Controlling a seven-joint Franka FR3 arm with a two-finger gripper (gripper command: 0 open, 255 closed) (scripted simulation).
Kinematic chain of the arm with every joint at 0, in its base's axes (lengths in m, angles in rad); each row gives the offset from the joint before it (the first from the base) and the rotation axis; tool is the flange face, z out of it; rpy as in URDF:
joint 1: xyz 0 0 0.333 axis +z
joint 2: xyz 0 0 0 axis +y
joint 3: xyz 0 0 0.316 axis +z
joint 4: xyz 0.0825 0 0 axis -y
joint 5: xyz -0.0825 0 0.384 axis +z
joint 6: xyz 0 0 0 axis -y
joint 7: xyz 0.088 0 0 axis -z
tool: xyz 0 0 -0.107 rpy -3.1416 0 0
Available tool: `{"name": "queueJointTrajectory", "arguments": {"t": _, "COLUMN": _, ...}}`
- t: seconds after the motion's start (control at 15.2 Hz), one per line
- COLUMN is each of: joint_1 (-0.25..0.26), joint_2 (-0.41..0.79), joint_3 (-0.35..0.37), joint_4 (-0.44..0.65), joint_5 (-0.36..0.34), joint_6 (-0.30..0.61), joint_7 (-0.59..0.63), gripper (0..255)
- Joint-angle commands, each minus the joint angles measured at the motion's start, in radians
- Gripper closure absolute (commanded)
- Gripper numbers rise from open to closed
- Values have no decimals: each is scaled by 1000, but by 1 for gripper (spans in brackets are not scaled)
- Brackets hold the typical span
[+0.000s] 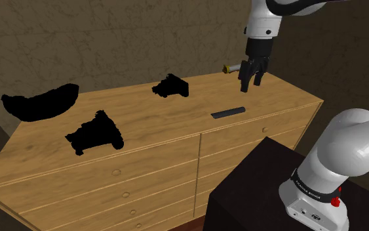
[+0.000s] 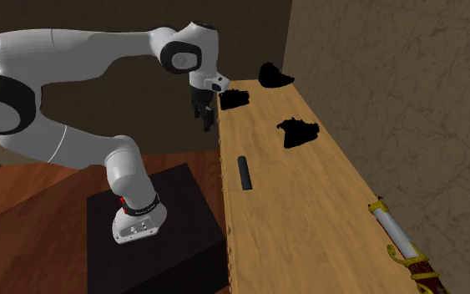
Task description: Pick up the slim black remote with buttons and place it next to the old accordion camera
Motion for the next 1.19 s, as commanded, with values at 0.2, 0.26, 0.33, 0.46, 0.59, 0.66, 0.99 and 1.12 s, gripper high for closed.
{"name": "queueJointTrajectory", "arguments": {"t": 0.2, "joint_1": 26, "joint_2": 13, "joint_3": -53, "joint_4": -73, "joint_5": -65, "joint_6": 103, "joint_7": -180, "gripper": 0}}
{"name": "queueJointTrajectory", "arguments": {"t": 0.26, "joint_1": 33, "joint_2": 22, "joint_3": -71, "joint_4": -93, "joint_5": -86, "joint_6": 141, "joint_7": -239, "gripper": 0}}
{"name": "queueJointTrajectory", "arguments": {"t": 0.33, "joint_1": 41, "joint_2": 34, "joint_3": -90, "joint_4": -112, "joint_5": -106, "joint_6": 179, "joint_7": -298, "gripper": 0}}
{"name": "queueJointTrajectory", "arguments": {"t": 0.46, "joint_1": 56, "joint_2": 65, "joint_3": -128, "joint_4": -145, "joint_5": -146, "joint_6": 261, "joint_7": -414, "gripper": 0}}
{"name": "queueJointTrajectory", "arguments": {"t": 0.59, "joint_1": 72, "joint_2": 107, "joint_3": -167, "joint_4": -169, "joint_5": -183, "joint_6": 346, "joint_7": -528, "gripper": 0}}
{"name": "queueJointTrajectory", "arguments": {"t": 0.66, "joint_1": 80, "joint_2": 131, "joint_3": -186, "joint_4": -178, "joint_5": -200, "joint_6": 390, "joint_7": -585, "gripper": 0}}
{"name": "queueJointTrajectory", "arguments": {"t": 0.99, "joint_1": 129, "joint_2": 288, "joint_3": -283, "joint_4": -191, "joint_5": -260, "joint_6": 617, "joint_7": -869, "gripper": 0}}
{"name": "queueJointTrajectory", "arguments": {"t": 1.12, "joint_1": 155, "joint_2": 363, "joint_3": -321, "joint_4": -182, "joint_5": -268, "joint_6": 708, "joint_7": -985, "gripper": 0}}
